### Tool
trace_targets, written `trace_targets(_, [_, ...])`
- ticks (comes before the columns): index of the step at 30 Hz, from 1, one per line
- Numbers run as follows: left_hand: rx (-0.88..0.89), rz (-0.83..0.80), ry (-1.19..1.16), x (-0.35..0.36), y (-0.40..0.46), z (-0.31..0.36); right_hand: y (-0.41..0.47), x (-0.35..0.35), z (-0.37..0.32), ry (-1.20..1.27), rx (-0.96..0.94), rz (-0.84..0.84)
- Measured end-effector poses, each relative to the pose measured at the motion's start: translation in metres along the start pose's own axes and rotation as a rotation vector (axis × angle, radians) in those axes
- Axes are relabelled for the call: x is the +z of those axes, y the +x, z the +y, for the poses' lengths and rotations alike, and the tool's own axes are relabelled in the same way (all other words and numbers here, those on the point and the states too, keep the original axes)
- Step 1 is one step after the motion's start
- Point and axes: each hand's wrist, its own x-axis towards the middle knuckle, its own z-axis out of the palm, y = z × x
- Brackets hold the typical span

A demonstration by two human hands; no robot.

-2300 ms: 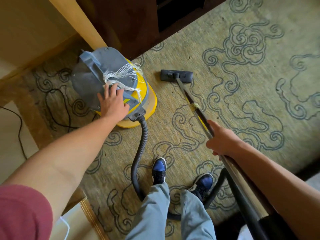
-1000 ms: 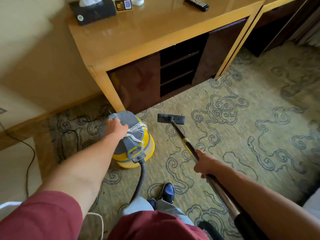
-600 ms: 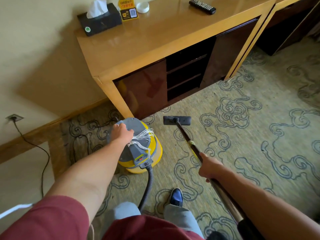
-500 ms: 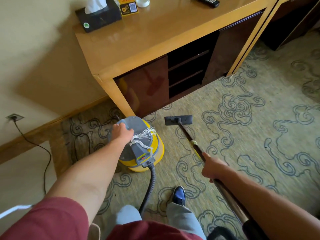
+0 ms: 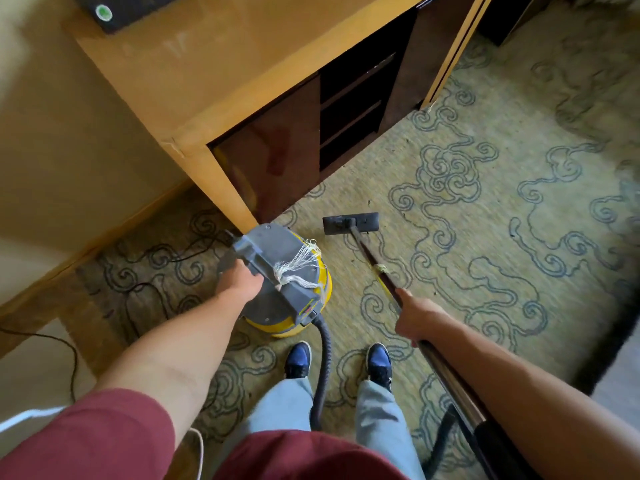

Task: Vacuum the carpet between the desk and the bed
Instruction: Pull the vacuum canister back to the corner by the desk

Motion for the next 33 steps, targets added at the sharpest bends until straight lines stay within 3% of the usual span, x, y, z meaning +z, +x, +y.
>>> trace_targets(3, [0.047, -0.063, 0.014, -0.004, 0.009, -0.002, -0.004, 0.005, -0.026, 0.047, 0.035, -0.008])
trace_targets(11, [-0.097, -0.207, -0.245, 0.017, 0.047, 0.006, -0.001, 0.008, -0.06, 0.043, 0.09, -0.022])
trace_targets(16, [-0.098, -0.23, -0.278, 0.033, 0.065, 0.013, 0.013, 0.004, -0.065, 0.015, 0.101, -0.008])
trace_targets(22, [-0.335, -0.203, -0.855, 0.058, 0.098, 0.03, 0.041, 0.01, -0.072, 0.046, 0.113, -0.005])
trace_targets(27, [-0.478, -0.12, -1.139, 0.073, 0.115, 0.03, 0.067, 0.021, -0.077, 0.01, 0.085, 0.008])
trace_targets(29, [-0.509, -0.183, -1.307, 0.073, 0.115, 0.032, 0.07, 0.023, -0.076, -0.005, 0.085, -0.012])
trace_targets(33, [-0.502, -0.222, -1.305, 0.07, 0.115, 0.03, 0.071, 0.02, -0.072, -0.021, 0.095, -0.001])
